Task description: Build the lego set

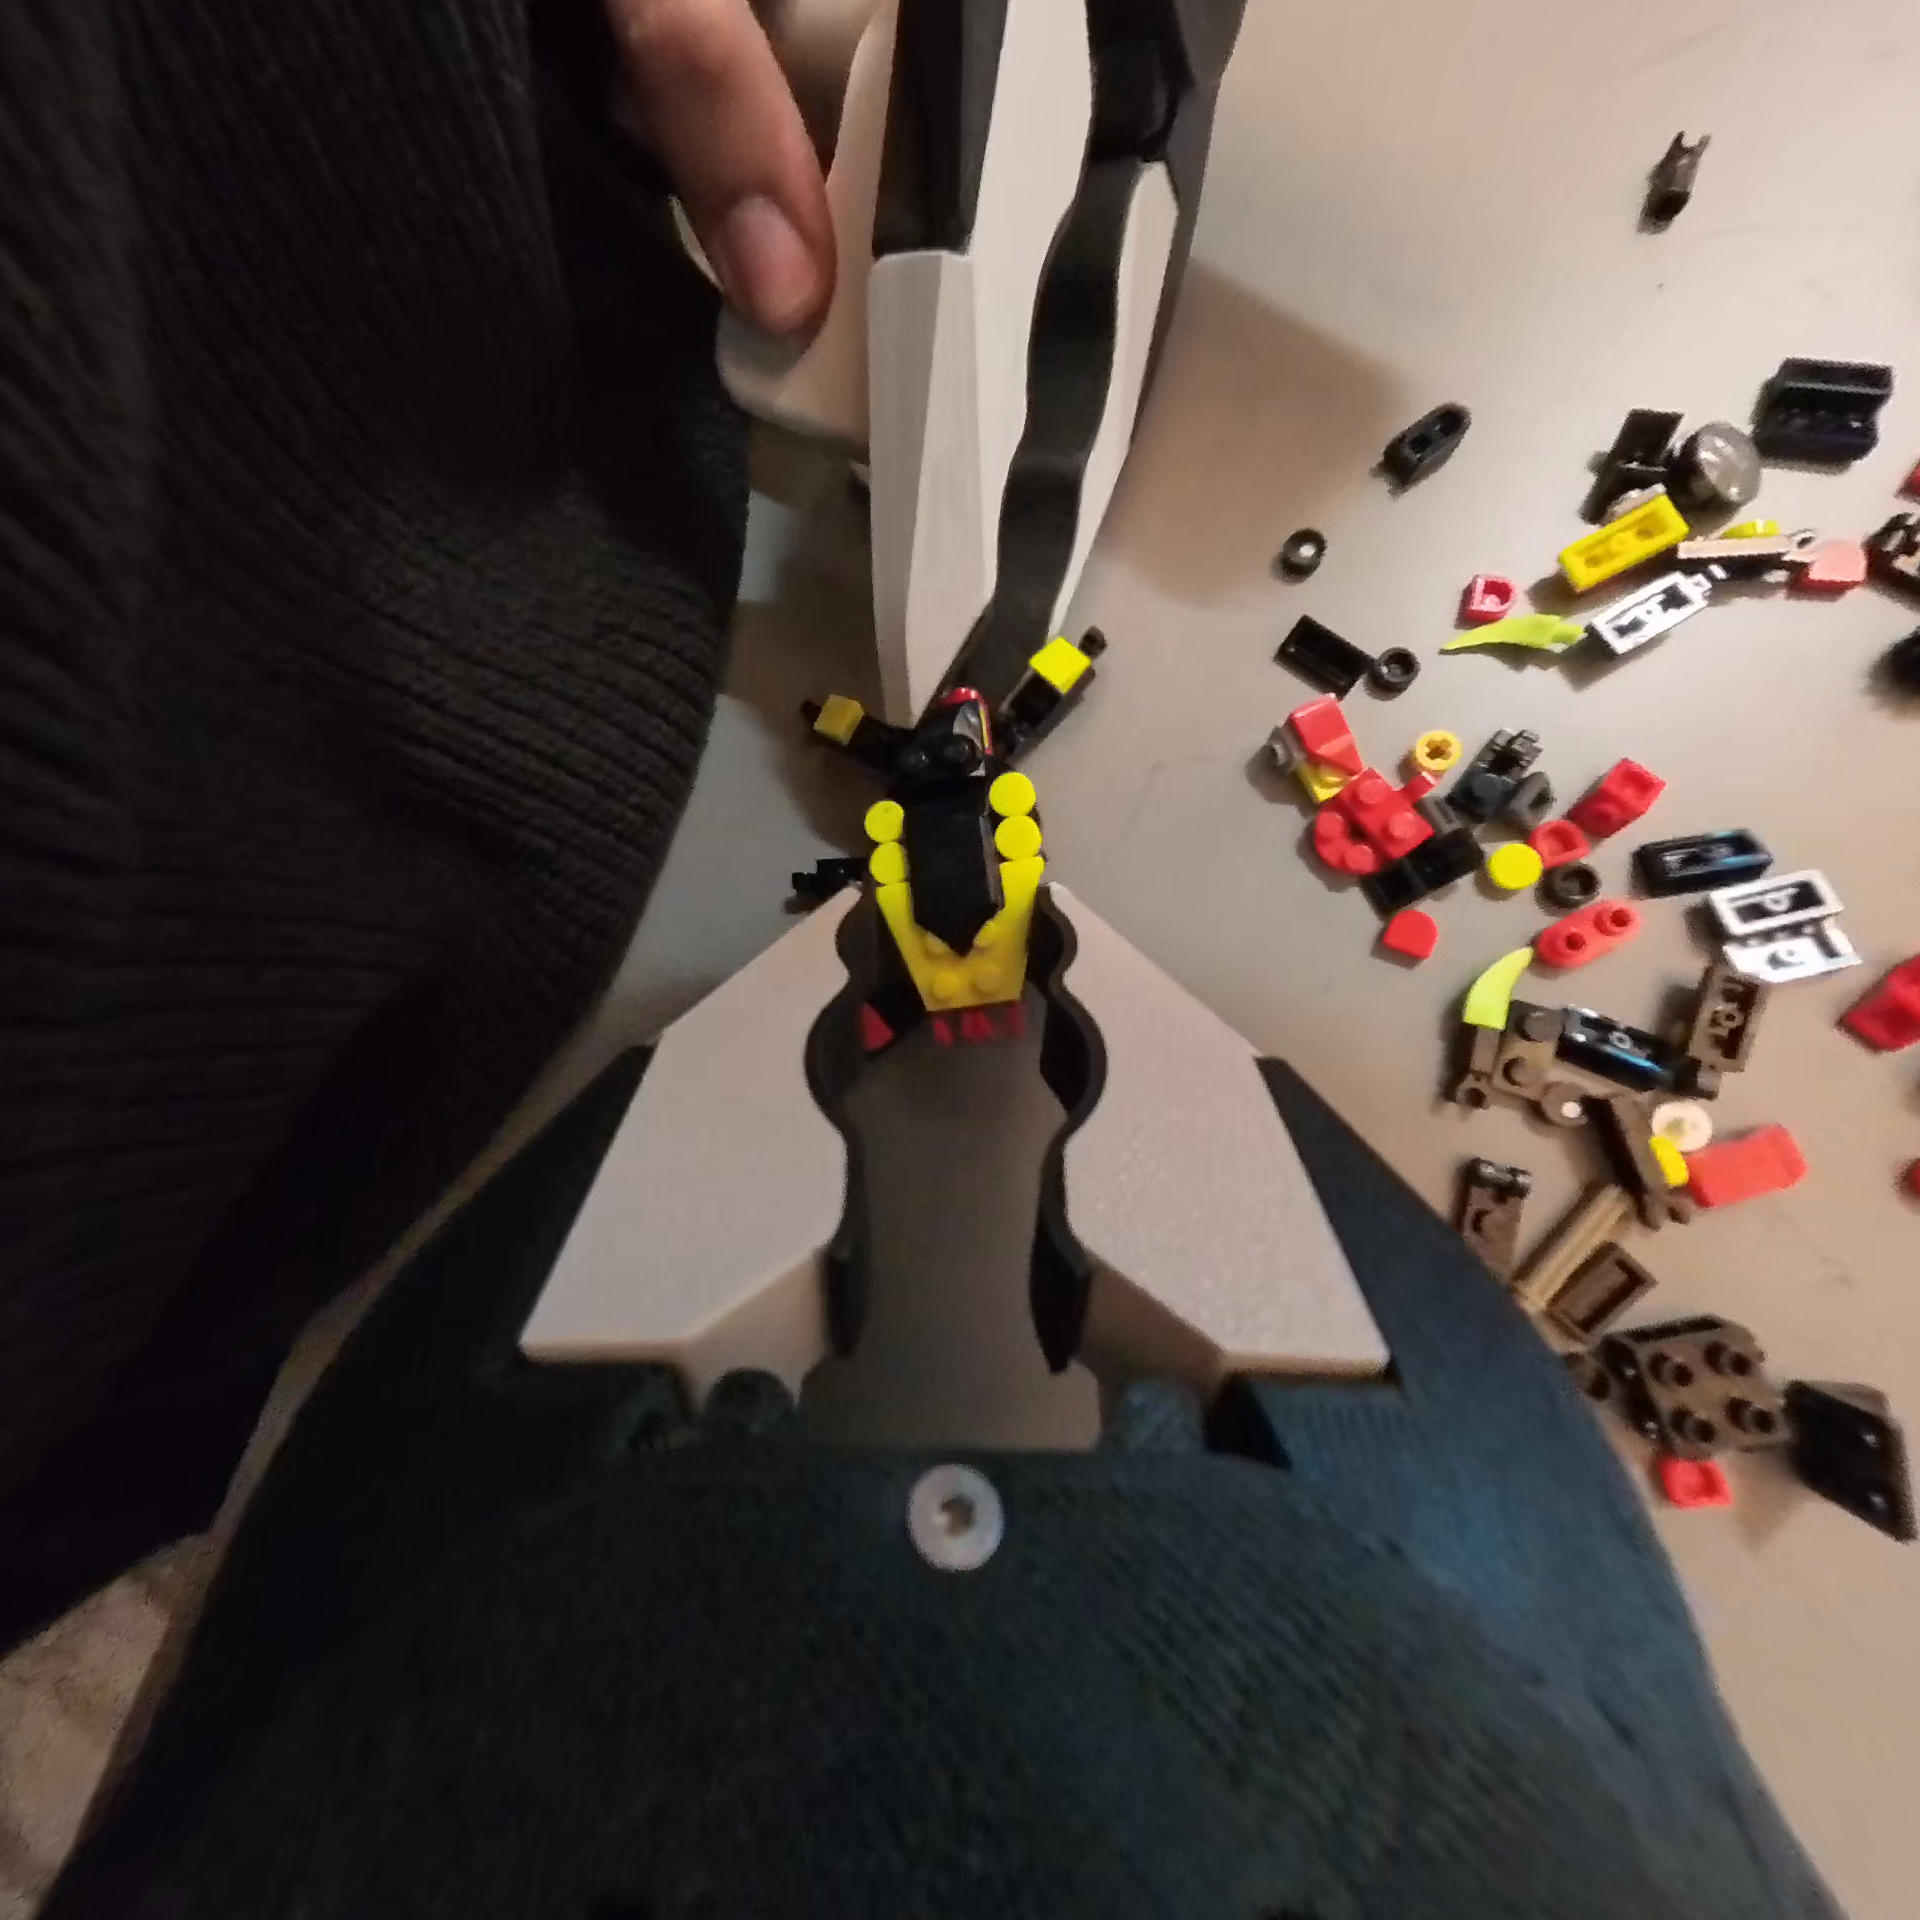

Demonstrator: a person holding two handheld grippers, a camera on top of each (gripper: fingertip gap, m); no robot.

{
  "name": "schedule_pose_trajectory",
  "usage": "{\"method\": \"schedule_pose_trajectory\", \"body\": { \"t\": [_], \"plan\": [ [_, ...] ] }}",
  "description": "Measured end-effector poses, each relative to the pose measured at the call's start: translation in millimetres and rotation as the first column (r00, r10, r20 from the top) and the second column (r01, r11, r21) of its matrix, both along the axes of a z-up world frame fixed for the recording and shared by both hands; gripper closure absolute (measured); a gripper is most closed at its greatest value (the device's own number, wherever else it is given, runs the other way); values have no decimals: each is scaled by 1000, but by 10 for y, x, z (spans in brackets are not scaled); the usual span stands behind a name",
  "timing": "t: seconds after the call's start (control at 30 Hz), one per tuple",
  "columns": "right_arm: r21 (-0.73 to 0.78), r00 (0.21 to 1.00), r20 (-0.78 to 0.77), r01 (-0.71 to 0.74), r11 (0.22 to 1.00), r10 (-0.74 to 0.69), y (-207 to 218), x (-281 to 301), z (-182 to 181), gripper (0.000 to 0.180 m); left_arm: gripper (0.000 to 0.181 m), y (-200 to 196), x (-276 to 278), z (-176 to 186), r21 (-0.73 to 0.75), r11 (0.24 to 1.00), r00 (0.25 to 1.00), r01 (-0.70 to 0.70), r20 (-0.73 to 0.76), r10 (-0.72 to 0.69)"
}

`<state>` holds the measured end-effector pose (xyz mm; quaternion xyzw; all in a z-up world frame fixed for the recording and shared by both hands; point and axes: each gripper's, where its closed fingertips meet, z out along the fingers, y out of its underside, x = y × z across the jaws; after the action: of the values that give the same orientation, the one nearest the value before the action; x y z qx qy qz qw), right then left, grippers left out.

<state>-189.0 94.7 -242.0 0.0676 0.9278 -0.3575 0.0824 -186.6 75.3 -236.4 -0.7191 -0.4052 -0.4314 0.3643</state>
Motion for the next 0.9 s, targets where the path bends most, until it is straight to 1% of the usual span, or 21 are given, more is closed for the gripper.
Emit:
{"method": "schedule_pose_trajectory", "body": {
  "t": [0.3,0.47,0.63,0.8,0.9],
  "plan": [
    [30,996,-43,-78,997,79,0,-28,12,152,160,25,-11,2,-3,1000,1000,13,-23,-13],
    [52,995,-34,-95,994,97,9,-41,0,152,160,34,-21,1,-1,1000,1000,12,-23,-12],
    [64,998,-29,-61,996,63,7,-34,18,152,159,30,-23,3,0,1000,1000,7,-18,-7],
    [48,1000,-6,-2,999,2,36,8,31,152,160,30,-21,3,1,1000,1000,10,-18,-10],
    [42,1000,-3,9,999,-9,35,24,14,152,160,32,-11,3,2,1000,1000,18,-22,-18]
  ]
}}
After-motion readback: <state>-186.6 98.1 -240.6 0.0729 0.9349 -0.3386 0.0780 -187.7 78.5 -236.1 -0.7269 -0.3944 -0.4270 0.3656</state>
